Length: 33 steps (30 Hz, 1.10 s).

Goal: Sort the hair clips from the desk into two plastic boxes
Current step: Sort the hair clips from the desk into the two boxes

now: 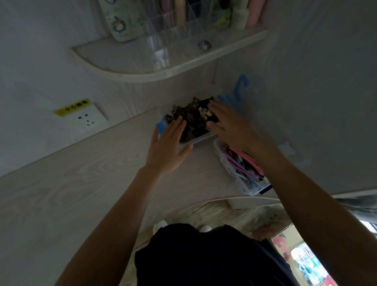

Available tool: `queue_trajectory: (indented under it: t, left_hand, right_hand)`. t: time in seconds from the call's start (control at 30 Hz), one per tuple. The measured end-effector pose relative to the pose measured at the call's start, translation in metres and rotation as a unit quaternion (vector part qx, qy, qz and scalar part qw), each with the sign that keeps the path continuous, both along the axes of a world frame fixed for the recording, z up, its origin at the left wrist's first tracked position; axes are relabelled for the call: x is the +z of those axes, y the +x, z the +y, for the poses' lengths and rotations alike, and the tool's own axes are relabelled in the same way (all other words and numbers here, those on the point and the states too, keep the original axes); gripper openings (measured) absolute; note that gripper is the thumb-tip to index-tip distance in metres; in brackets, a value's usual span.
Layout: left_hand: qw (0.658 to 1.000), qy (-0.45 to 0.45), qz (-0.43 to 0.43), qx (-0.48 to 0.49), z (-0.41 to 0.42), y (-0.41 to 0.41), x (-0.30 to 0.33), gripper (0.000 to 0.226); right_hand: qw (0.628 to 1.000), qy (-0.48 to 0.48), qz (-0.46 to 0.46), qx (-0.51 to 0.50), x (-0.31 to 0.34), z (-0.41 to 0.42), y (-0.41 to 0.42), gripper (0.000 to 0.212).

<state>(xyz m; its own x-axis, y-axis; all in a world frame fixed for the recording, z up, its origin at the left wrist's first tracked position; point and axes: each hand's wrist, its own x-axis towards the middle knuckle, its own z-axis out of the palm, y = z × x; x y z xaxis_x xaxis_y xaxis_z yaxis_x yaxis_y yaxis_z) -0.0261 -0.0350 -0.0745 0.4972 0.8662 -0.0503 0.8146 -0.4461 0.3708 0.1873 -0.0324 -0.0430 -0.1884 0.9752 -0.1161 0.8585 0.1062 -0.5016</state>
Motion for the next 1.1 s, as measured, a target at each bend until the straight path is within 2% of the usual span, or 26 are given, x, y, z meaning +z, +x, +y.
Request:
queue_trajectory:
  t: [0.1,0.17,0.23,0.37,0.47,0.53,0.63,0.7,0.8,0.87,1.0,1.03,1.1]
  left_hand:
    - [0.988,-0.026,-0.147,0.045,0.004,0.003,0.008,0.046]
    - [0.978,0.016,-0.192,0.083,0.007,0.002,0.014,0.032]
    - [0.981,0.043,-0.173,0.08,0.01,0.003,0.015,0.028]
    - [0.981,0.064,-0.157,0.097,0.018,0.007,0.019,0.019]
    - [0.971,0.194,-0.117,0.076,0.025,0.01,0.024,0.011]
    - [0.967,0.223,-0.106,0.068,0.027,0.01,0.025,0.015]
    - [0.975,0.155,-0.107,0.114,0.02,0.004,0.013,0.033]
    - [0.976,0.085,-0.111,0.167,0.015,-0.005,0.005,0.048]
    - [0.96,-0.062,-0.168,0.214,0.01,-0.013,0.003,0.067]
    - [0.943,-0.12,-0.214,0.224,0.01,-0.016,0.001,0.072]
    - [0.938,-0.123,-0.215,0.244,0.005,-0.017,-0.002,0.077]
    - [0.937,-0.12,-0.216,0.246,0.001,-0.015,0.0,0.076]
    - [0.935,-0.104,-0.232,0.246,-0.004,-0.014,0.002,0.075]
  right_hand:
    - [0.981,0.166,0.02,-0.094,0.009,-0.014,0.018,0.037]
    - [0.972,0.206,-0.008,-0.113,0.008,-0.015,0.028,0.032]
    - [0.978,0.194,-0.042,-0.069,0.0,-0.01,0.033,0.035]
    - [0.993,0.081,-0.08,-0.019,-0.02,-0.012,0.027,0.041]
    - [0.994,0.059,-0.088,-0.011,-0.028,-0.017,0.024,0.041]
    - [0.994,0.071,-0.076,-0.013,-0.024,-0.021,0.021,0.04]
    - [0.988,0.151,-0.006,-0.026,-0.01,-0.02,0.003,0.032]
    - [0.987,0.157,0.028,-0.014,0.002,-0.011,-0.021,0.031]
    - [0.998,0.04,-0.016,0.055,0.005,0.008,-0.052,0.04]
    - [0.996,-0.015,-0.039,0.078,0.0,0.012,-0.064,0.037]
    - [0.993,0.076,0.076,-0.051,0.006,0.022,-0.066,0.031]
    - [0.99,0.085,0.096,-0.057,0.007,0.028,-0.067,0.033]
    - [0.994,0.046,0.094,-0.004,0.007,0.038,-0.078,0.039]
